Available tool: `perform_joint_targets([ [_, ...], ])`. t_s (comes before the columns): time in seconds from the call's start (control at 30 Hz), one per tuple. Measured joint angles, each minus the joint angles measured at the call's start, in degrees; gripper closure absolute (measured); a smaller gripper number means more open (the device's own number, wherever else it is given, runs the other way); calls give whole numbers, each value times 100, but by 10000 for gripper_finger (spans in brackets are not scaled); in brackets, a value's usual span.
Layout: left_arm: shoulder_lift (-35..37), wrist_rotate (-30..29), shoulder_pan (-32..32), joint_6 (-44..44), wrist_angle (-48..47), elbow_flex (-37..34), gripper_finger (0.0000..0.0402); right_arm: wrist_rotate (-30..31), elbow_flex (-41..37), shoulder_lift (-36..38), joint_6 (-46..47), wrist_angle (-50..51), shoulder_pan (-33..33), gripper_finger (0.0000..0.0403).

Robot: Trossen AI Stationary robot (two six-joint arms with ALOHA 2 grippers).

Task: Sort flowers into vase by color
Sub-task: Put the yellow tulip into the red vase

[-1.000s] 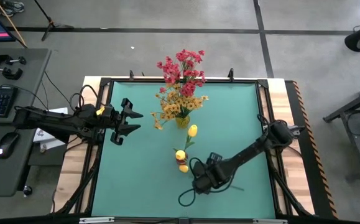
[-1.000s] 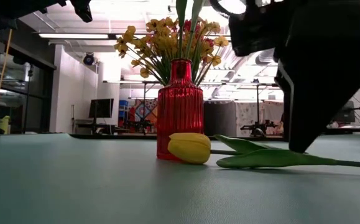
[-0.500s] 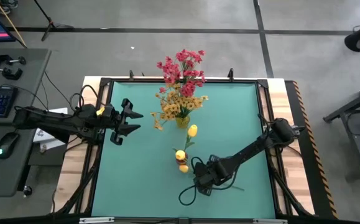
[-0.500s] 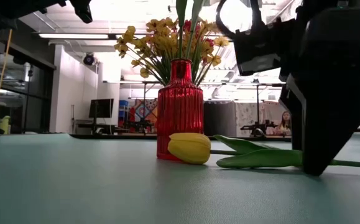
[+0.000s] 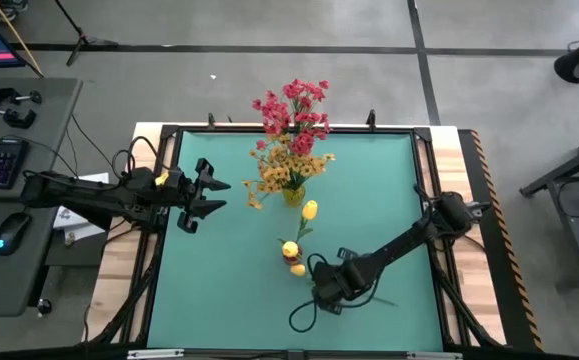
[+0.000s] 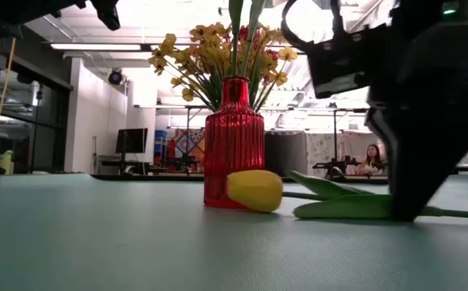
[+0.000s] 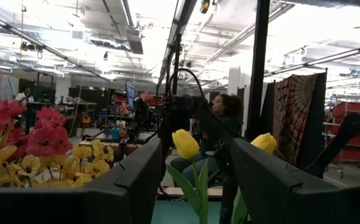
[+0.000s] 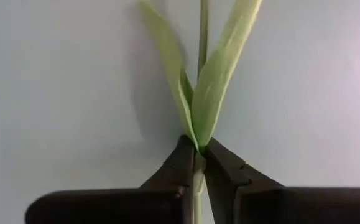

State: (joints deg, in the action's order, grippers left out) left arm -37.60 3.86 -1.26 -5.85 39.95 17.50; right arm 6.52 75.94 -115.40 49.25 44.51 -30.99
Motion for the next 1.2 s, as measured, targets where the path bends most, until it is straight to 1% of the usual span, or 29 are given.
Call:
perform_joint_targets([
  [0.07,0,0,0,0,-22,0,218,5,39,-10,97,186,-111,386],
  [0.17,1,0,0,0,-34,0,218,-53,55,-9,370,559,-298,397],
  [0.27,0,0,0,0,-41,0,218,-99,55,-8,757,1006,-496,397],
  [0.37,0,0,0,1,-74,0,218,-136,37,30,1110,1593,-670,400],
  [0.43,0,0,0,0,-73,0,218,-231,9,97,1367,2213,-729,400],
  [0.47,0,0,0,0,-73,0,218,-229,1,146,1510,2591,-758,401],
  [0.53,0,0,0,1,-70,0,218,-119,-65,353,1810,3030,-779,401],
  [0.6,2,0,0,2,-46,0,218,48,-314,680,2087,3118,-780,402],
  [0.63,1,0,0,2,-25,0,218,150,-499,875,2225,2977,-760,402],
  [0.73,2,0,0,4,-5,0,218,692,-1225,1571,2577,2097,-670,402],
  [0.8,2,0,0,12,-4,0,218,1255,-1761,2014,2760,1504,-553,402],
  [0.87,2,0,0,45,18,0,218,1949,-2267,2403,2915,983,-379,402],
  [0.97,0,-2,0,48,30,0,218,3119,-2835,2950,2894,203,-38,402],
  [1.07,2,-2,0,50,62,0,218,4197,-3170,3424,2202,-696,322,403],
  [1.13,2,-2,0,50,68,0,218,4889,-3315,3722,1458,-1503,502,403],
  [1.2,0,-4,0,51,65,0,218,5431,-3413,3976,530,-2517,627,403],
])
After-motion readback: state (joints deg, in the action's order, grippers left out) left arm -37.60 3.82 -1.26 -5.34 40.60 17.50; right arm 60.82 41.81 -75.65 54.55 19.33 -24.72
